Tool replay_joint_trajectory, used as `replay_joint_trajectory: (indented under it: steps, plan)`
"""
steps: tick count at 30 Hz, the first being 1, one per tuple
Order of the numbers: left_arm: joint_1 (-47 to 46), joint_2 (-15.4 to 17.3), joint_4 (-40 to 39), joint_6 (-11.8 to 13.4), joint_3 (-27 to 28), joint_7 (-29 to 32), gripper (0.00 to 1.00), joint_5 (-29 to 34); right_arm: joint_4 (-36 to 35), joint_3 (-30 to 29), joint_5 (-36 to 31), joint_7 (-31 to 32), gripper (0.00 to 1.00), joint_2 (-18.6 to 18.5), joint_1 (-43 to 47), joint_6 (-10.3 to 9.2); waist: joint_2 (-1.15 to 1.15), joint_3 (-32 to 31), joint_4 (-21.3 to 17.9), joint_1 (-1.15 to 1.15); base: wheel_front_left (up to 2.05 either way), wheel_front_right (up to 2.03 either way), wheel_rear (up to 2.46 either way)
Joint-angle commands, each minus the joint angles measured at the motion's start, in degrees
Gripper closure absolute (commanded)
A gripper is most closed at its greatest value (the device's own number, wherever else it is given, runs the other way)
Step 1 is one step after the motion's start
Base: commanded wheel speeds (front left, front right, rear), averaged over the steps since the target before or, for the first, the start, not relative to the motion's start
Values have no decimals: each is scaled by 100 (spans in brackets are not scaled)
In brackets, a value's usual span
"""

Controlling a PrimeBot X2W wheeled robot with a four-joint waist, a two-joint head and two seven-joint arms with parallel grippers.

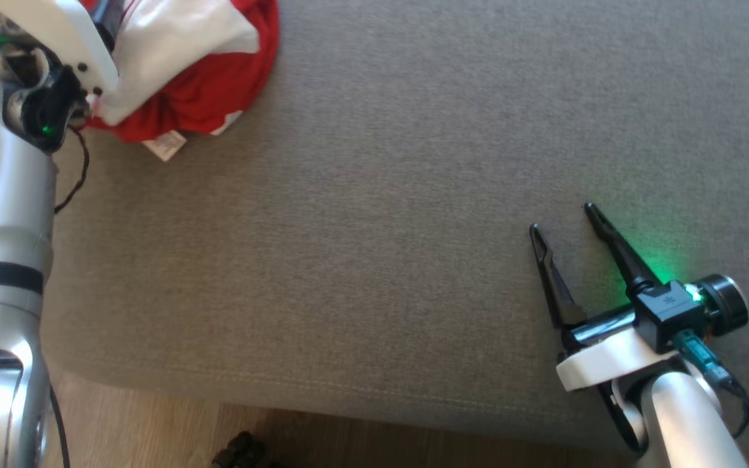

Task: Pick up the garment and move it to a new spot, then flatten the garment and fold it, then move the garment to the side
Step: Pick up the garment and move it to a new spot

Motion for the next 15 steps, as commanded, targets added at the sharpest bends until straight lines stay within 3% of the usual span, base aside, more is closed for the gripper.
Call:
replay_joint_trajectory:
  steps: [1, 6, 8, 9, 15]
  plan:
    - [-244, 390, -58, 2, 33, 115, 0, -115, -204, 134, -31, -52, 0, 2, -51, 0, 0, 121, -117, -1, 0, 0, 0]
    - [-282, 484, 160, 1, -439, 529, 0, -532, -242, 103, -26, -52, 0, 2, -76, 0, 0, 196, -180, -1, 0, 0, 0]
    - [-269, 556, 128, 1, -642, 436, 89, -616, -253, 102, -7, -52, 0, 2, -115, 0, 0, 211, -201, -1, 0, 0, 0]
    - [-260, 596, 108, 1, -727, 337, 100, -655, -260, 109, 6, -52, 0, 2, -139, 0, 0, 211, -209, -1, 0, 0, 0]
    - [-294, 822, -35, 1, -1044, -878, 100, -758, -201, 157, 109, -52, 0, 2, -191, 0, 0, -9, -225, -1, 0, 0, 0]
